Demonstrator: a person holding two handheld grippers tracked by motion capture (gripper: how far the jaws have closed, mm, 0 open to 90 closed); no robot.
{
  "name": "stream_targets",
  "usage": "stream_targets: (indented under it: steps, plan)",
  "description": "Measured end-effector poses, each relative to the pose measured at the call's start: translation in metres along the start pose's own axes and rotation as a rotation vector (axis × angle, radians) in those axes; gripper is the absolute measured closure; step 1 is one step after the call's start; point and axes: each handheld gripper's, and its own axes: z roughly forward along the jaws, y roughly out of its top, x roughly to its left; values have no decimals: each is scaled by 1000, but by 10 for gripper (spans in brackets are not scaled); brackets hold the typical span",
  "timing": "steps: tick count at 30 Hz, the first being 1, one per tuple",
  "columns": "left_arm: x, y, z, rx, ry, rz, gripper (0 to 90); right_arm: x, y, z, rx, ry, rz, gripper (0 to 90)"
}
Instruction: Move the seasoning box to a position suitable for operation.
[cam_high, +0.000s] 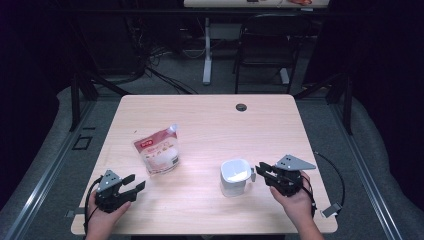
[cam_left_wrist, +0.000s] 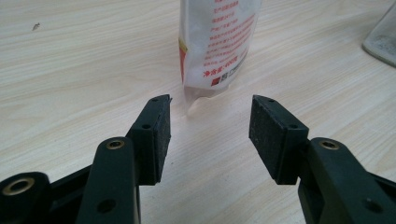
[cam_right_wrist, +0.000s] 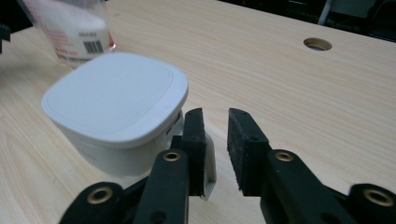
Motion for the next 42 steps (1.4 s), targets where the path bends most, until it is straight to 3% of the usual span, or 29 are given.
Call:
stream_targets:
  steps: [9,11,13,15,19,22,42]
  plan:
    - [-1,1,2,-3,-4,3,488,8,25,0,-7,-23,-22,885]
    - [0,2,1,-4,-5,1,488,10,31,0,-10,-20,-23,900]
    - [0,1,0,-3,-6,2,488,11,34,-1,-17,14,5,900]
    - [0,1,-1,-6,-5,2,488,14,34,-1,-26,40,19,900]
    - [1,0,-2,-9,-2,1,488,25,30,1,13,66,-13,900]
    - [1,-1,-4,-4,0,2,488,29,29,1,25,60,-39,900]
    - [2,-4,-6,-6,8,-7,488,26,25,13,49,33,-42,900]
